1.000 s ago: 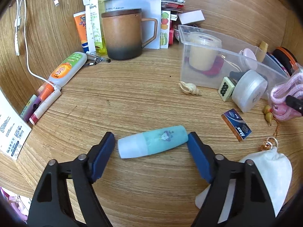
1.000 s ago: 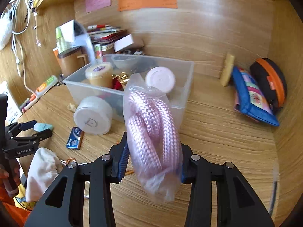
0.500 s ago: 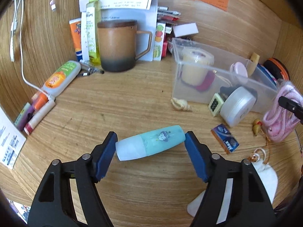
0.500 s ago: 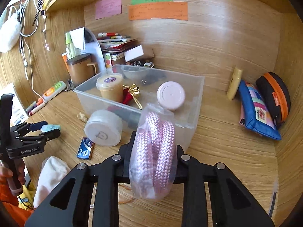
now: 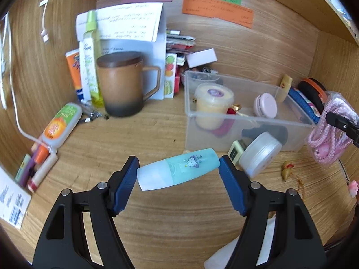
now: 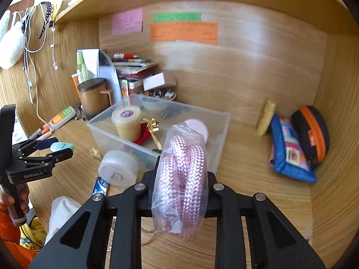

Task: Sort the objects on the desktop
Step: 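Carry the rope and roll-on bottle over the bin and release both into it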

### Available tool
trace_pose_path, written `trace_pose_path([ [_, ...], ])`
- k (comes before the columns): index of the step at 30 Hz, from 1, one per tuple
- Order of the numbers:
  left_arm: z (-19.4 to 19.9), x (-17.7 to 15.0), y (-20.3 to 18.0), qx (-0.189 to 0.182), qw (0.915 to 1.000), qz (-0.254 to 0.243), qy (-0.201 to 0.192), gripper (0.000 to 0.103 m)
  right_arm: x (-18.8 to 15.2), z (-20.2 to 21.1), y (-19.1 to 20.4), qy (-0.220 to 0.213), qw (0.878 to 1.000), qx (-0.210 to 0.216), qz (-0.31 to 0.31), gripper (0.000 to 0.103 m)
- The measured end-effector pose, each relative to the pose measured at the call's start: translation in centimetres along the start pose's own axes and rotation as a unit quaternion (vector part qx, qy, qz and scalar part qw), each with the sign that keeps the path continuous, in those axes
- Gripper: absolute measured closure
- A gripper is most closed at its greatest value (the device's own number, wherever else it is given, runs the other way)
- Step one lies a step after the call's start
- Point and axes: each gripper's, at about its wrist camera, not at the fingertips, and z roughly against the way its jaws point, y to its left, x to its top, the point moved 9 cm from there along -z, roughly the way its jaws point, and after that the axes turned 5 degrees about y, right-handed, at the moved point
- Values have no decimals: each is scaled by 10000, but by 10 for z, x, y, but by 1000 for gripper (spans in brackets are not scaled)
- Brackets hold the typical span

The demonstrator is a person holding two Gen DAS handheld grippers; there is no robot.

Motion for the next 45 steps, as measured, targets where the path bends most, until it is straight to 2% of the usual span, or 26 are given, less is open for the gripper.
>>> trace_pose_path([
  [6,7,26,-12,-219,9991,-300,-197,30,11,4,-1,-83,9999,39,-44,82],
  [12,8,49,-15,-362,9982,-395,-286,30,26,2,3,-115,9999,121,30,82],
  [14,9,57,-18,-507,9973,-413,-327,30,34,3,3,-162,9997,161,48,82],
  [24,4,87,-38,-778,9940,-646,-409,30,75,5,-5,-460,9988,123,68,82],
  [33,-14,95,-63,-1009,9908,-874,-210,30,85,-23,-11,-348,9991,241,-29,82],
  [45,-43,78,-66,-1071,9904,-849,204,30,70,-61,-15,10,9990,411,-166,82],
])
